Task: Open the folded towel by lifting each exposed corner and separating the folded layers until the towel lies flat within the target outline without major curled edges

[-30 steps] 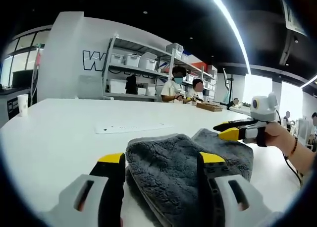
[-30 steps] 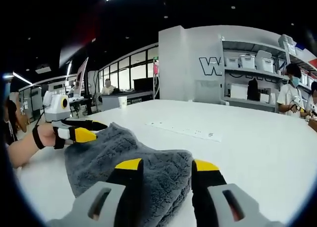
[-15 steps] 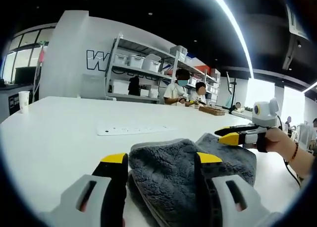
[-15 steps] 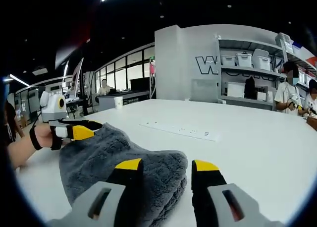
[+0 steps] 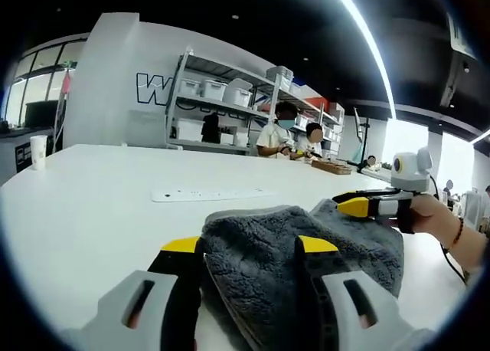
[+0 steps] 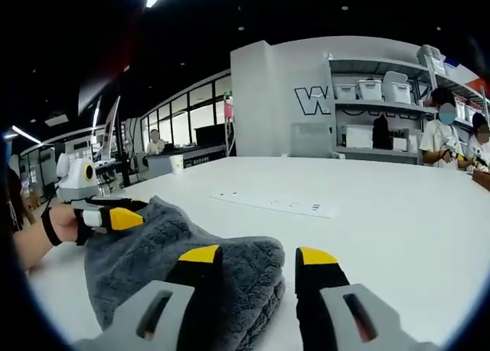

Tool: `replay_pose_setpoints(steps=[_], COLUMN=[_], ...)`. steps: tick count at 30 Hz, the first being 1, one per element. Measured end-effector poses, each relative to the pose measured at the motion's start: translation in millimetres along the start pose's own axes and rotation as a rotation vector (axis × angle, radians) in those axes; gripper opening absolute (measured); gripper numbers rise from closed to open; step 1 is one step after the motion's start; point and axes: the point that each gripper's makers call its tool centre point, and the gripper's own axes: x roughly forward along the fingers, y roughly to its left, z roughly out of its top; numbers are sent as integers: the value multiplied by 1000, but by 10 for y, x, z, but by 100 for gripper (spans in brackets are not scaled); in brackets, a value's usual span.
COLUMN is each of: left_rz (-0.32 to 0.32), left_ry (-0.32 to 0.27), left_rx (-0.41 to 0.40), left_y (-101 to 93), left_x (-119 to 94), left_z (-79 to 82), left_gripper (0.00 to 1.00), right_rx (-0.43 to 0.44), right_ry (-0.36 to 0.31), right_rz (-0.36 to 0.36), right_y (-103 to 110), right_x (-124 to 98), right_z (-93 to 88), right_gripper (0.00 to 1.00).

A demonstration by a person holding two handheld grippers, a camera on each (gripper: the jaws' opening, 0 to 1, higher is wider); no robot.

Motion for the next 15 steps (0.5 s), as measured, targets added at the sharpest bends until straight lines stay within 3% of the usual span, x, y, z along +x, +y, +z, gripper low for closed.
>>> replay_pose_setpoints(steps=[15], left_rz=[12], left_ry=[5], left_rx=[-2], left_y=[100], left_x=[34], left_z=[-28], left_gripper=[33], right_rx=[49], right_ry=[24], right_rz=[-10], right_y=[-25], right_x=[108], right_z=[-86], right_gripper=[33])
